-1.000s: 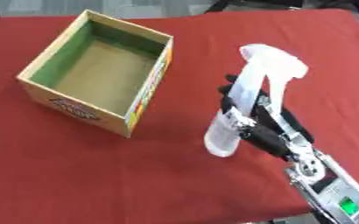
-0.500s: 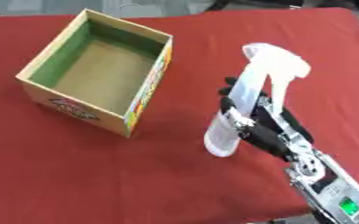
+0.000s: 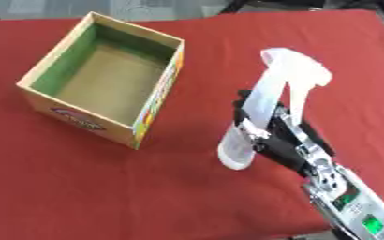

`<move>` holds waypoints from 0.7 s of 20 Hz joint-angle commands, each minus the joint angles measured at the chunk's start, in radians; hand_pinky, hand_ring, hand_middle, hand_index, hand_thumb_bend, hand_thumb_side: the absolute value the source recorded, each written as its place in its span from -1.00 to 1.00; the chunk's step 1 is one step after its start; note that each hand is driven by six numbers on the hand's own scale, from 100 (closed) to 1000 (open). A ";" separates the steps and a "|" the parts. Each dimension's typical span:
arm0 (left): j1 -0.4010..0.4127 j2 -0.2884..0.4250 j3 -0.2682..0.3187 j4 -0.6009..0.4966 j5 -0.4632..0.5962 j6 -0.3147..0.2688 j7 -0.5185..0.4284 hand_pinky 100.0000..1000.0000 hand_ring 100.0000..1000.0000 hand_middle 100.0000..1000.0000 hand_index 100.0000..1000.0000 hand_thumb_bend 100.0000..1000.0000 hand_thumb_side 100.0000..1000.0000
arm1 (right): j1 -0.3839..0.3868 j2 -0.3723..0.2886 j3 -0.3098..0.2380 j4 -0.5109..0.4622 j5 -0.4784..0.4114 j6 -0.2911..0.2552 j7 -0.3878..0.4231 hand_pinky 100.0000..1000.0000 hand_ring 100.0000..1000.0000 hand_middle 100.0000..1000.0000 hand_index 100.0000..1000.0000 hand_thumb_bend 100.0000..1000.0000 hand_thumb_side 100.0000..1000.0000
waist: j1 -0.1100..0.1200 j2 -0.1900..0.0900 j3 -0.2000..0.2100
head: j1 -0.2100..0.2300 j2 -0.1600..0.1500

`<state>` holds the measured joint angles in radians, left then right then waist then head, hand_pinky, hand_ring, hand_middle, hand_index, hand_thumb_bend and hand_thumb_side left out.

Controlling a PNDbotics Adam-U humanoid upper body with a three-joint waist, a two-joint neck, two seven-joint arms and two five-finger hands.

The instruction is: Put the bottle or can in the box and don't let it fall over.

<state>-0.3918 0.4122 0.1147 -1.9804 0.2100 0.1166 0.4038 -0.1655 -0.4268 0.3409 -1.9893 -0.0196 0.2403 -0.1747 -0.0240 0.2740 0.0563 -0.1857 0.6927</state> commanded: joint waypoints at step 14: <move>-0.017 0.009 0.005 -0.020 0.005 -0.003 0.000 -0.15 1.00 1.00 0.33 -0.54 0.86 | 0.012 -0.007 0.015 -0.011 0.007 0.049 0.044 0.93 1.00 0.48 0.75 -1.00 -0.23 | 0.005 -0.008 0.001 | -0.006 -0.012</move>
<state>-0.3944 0.4049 0.1147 -1.9804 0.2100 0.1166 0.4038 -0.1557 -0.4266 0.3521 -1.9893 -0.0195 0.2820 -0.1339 -0.0210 0.2771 0.0561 -0.1873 0.6922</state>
